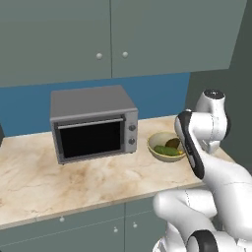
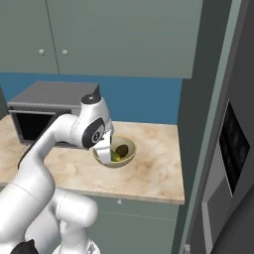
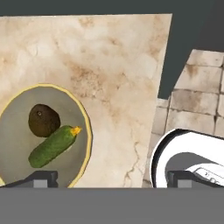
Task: Place the bowl with the cucumber and avocado on the top shelf of the fridge. Place the bowl with the chicken drumsticks on the second highest shelf of the fridge.
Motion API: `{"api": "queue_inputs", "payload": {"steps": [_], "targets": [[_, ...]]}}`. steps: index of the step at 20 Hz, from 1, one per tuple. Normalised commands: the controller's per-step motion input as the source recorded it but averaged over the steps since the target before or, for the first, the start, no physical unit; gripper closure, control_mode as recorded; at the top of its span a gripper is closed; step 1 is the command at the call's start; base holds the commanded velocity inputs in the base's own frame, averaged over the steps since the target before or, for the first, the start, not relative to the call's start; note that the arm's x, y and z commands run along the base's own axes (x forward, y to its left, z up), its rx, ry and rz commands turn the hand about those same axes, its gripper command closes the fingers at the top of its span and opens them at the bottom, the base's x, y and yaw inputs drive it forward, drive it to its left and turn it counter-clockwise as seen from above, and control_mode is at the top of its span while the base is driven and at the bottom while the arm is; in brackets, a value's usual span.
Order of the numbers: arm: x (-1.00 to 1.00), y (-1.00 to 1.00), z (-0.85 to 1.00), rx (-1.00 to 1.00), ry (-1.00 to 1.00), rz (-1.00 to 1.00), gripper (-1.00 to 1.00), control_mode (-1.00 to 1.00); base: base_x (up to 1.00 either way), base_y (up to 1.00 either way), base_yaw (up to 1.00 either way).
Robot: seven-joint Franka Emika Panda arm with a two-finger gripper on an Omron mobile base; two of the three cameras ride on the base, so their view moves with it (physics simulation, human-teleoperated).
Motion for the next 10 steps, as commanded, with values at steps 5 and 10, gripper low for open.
{"api": "queue_inputs", "payload": {"steps": [5,10], "targets": [[0.36,-0.11,-0.29,0.00,0.11,0.13,-1.00,-1.00,0.00,0.00,0.00],[0.35,-0.01,-0.34,0.00,0.00,0.07,-1.00,-1.00,0.00,0.00,0.00]]}}
